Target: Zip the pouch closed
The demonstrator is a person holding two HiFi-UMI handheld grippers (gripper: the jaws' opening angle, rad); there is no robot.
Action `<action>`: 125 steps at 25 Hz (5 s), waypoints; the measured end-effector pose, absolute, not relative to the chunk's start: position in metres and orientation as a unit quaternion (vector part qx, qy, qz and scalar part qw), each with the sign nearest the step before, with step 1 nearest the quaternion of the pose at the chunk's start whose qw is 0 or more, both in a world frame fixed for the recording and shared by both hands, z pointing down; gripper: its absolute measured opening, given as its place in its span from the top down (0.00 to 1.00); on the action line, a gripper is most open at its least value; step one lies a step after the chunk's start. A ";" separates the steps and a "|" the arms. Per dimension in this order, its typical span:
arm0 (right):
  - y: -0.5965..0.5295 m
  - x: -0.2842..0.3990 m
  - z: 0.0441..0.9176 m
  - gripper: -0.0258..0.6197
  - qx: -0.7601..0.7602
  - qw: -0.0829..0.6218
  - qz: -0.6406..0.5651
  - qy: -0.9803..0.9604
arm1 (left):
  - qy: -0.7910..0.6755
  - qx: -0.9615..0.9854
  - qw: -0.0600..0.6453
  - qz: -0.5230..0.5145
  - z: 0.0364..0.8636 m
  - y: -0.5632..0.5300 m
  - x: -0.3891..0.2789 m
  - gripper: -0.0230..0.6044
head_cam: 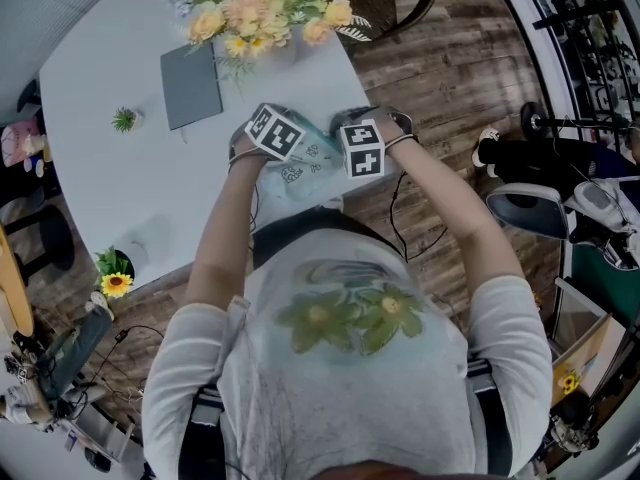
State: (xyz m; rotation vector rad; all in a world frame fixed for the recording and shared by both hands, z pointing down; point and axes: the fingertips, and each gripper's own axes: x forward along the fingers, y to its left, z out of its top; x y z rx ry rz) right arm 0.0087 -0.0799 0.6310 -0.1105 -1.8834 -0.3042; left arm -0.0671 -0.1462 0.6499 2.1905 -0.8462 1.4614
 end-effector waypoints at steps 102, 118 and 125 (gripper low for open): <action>-0.065 0.036 0.571 0.86 0.282 0.372 0.140 -0.874 | -0.475 0.772 0.372 0.202 0.556 -0.137 -0.110 0.92; -0.035 0.006 0.467 0.92 0.381 0.203 0.134 -0.892 | -0.511 0.807 0.261 0.139 0.468 -0.052 -0.083 0.95; -0.013 0.004 0.445 0.93 0.391 0.167 0.134 -0.895 | -0.504 0.821 0.217 0.155 0.454 -0.015 -0.058 0.96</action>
